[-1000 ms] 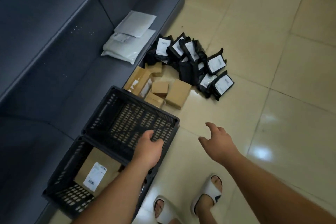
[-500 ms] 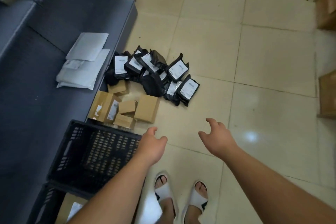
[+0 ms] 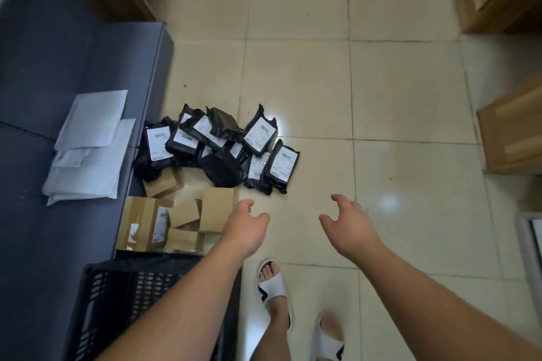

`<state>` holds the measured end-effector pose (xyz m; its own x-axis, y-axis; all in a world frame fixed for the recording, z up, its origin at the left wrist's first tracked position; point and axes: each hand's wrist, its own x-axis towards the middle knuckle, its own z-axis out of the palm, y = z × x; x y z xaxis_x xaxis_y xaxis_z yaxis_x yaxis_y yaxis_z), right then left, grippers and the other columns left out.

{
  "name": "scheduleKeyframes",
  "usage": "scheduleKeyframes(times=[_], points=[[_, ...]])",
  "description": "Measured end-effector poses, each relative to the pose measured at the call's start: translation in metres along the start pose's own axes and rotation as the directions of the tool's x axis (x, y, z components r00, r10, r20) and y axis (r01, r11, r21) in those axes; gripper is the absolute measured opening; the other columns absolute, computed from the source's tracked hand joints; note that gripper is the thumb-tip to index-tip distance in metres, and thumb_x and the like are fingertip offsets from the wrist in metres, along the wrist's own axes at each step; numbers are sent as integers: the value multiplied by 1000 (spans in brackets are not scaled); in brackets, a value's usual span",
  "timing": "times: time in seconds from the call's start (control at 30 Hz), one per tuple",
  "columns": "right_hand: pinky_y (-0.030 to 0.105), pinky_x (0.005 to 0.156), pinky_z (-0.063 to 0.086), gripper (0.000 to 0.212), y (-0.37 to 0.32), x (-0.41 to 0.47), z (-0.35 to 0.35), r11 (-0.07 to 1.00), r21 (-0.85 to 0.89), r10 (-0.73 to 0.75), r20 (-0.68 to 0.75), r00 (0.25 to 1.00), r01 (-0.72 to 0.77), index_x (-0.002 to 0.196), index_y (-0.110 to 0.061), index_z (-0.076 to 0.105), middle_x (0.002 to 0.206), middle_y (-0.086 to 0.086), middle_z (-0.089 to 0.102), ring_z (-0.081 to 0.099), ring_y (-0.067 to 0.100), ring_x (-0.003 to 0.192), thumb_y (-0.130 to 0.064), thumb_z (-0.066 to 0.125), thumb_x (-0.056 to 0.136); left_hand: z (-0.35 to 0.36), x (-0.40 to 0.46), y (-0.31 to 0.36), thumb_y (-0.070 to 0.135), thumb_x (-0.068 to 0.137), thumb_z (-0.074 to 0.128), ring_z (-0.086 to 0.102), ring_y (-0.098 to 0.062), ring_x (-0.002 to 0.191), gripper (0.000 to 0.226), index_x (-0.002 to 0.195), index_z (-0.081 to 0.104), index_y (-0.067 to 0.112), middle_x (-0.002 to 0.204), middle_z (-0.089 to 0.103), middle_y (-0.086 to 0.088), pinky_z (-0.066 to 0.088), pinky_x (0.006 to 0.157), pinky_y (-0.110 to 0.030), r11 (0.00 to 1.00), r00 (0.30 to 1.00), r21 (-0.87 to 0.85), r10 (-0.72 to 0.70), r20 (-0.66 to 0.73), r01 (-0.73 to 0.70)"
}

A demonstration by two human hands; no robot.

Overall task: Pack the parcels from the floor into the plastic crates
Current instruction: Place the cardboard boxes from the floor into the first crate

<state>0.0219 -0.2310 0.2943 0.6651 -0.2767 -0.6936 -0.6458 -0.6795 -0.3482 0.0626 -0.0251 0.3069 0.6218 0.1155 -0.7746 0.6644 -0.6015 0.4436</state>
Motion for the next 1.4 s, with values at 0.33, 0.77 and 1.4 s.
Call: scheduleKeyframes(times=[0.33,0.77,1.4], points=[[41,109,40,59,-49,45,-10,1000,10,-28,20,999,28,151,-23,38,148,10,46,44,32,135,-37,53,95,-26,47,35,28,97,54,49,-23,133,57,152,39,22,157,43,1,39,94,-29,999,999,-25,-36,4,37],[43,104,44,57,-128,127,-16,964,-119,-219,163,962,239,151,-21,38,146,9,47,47,31,131,-35,50,97,-53,93,38,30,98,54,52,-23,122,55,150,41,20,149,49,-1,43,100,-34,960,970,-188,-226,-90,206],[42,95,49,47,-258,149,128,703,-411,-340,523,781,581,136,-18,51,124,11,61,57,34,112,-40,49,94,-102,121,-111,24,102,50,48,-21,105,46,147,42,15,143,53,-11,37,87,-28,614,819,-674,-574,-26,409]])
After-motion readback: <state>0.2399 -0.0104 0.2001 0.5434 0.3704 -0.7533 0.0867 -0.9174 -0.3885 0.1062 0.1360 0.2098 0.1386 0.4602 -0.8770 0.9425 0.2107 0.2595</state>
